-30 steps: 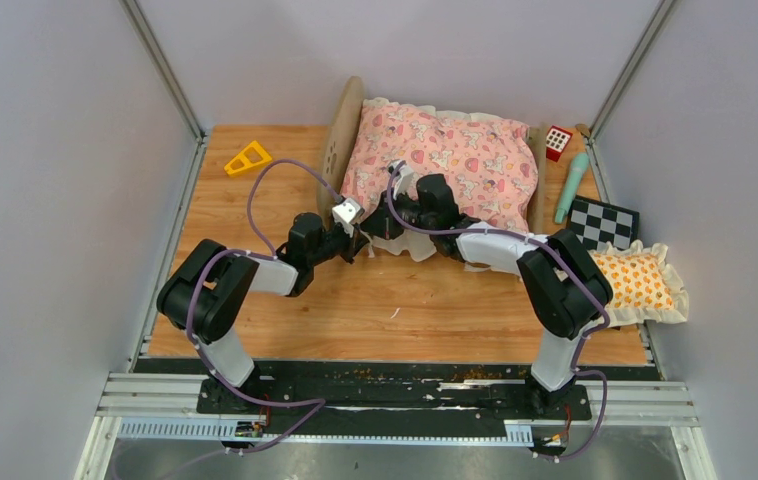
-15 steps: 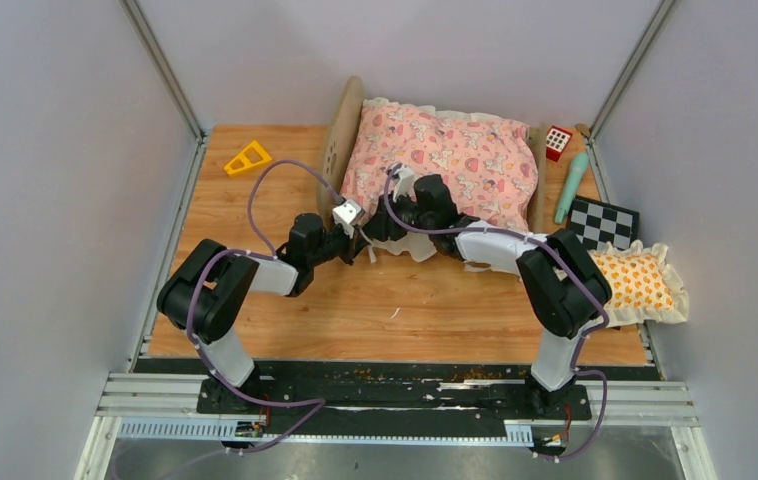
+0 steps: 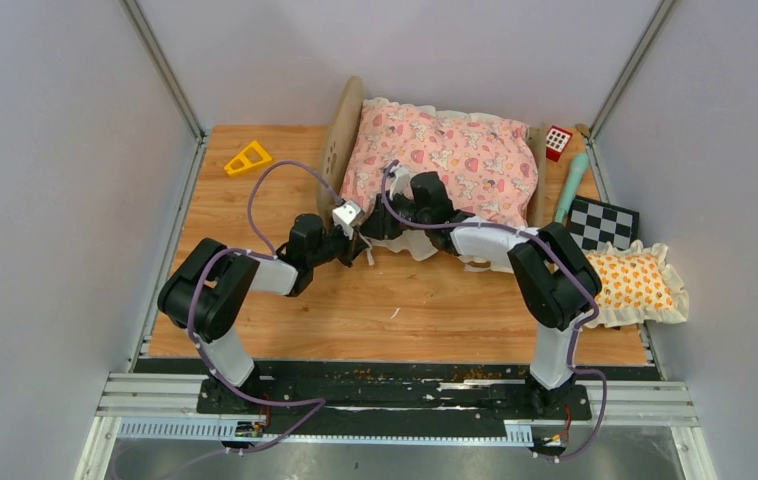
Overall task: Set up the pet bed
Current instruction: Tie the ropes to the bed frame.
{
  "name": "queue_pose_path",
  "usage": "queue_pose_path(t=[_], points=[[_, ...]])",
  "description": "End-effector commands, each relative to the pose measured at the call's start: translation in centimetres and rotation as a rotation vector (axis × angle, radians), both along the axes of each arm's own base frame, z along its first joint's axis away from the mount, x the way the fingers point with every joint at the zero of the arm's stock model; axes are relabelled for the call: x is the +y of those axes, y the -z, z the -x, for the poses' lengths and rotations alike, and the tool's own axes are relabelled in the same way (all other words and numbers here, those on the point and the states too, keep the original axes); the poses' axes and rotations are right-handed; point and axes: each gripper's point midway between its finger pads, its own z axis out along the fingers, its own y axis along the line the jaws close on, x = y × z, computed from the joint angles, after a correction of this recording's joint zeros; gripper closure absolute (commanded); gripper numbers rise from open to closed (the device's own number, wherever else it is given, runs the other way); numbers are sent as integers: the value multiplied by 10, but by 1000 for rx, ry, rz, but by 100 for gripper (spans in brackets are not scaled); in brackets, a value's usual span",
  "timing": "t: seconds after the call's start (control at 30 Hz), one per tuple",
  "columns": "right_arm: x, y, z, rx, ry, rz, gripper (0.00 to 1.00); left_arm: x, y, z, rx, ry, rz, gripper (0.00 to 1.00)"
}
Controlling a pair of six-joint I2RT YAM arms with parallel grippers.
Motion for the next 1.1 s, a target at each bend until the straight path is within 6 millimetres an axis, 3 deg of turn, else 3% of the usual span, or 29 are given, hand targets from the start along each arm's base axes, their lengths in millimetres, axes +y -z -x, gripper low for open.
queue_pose_path(t=[0.0, 0.17, 0.27, 0.67, 0.9, 1.07], points=[[17, 8, 32, 119, -130, -19, 82, -15, -48, -15, -150, 25, 90, 100], [16, 17, 34, 154, -131, 9, 90, -14, -53, -15, -172, 19, 99, 100], [14, 18, 34, 160, -123, 22, 100, -13, -53, -16, -174, 10, 101, 99], [-13, 22, 11, 139, 104, 96, 100, -10, -49, -13, -165, -1, 99, 83], [-25, 1, 5, 65, 173, 103, 100, -9, -45, -12, -155, -2, 96, 81], [-32, -13, 6, 25, 194, 103, 100, -11, -43, -13, -145, 0, 100, 87]])
